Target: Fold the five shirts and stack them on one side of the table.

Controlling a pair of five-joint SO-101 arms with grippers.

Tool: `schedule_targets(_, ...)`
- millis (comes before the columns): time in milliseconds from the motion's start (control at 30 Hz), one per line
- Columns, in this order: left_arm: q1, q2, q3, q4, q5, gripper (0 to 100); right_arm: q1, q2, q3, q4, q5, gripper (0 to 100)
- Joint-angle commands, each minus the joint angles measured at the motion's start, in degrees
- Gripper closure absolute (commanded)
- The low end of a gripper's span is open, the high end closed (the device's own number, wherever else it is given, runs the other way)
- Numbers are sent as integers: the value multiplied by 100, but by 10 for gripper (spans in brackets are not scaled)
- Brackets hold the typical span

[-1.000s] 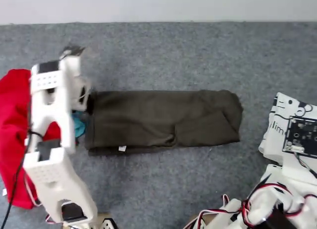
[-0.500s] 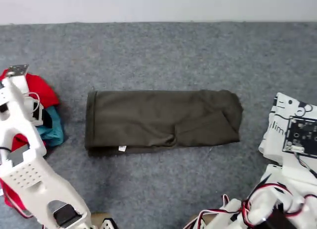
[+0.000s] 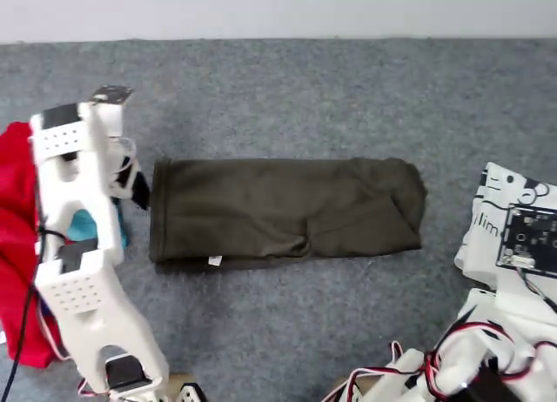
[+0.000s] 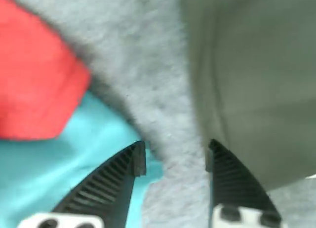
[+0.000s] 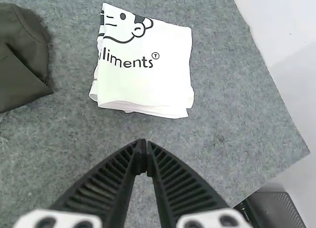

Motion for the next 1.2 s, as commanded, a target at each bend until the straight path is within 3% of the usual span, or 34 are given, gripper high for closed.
schedule_targets(0,290,-44,-145,-88,308,753,40,-4,18,224,53,984)
schedule_targets(567,580,1099,-259,-615,475,749,22,40,18,215,53,984)
schedule_targets(833,967,1336,-277,-607,290,991,22,40,18,215,53,984)
schedule_targets(967,1020,1284,-391,-492,308,987,22,40,18,215,53,984)
schedule_targets(1167,1152,835,-1121,343,316,987,22,40,18,215,53,984)
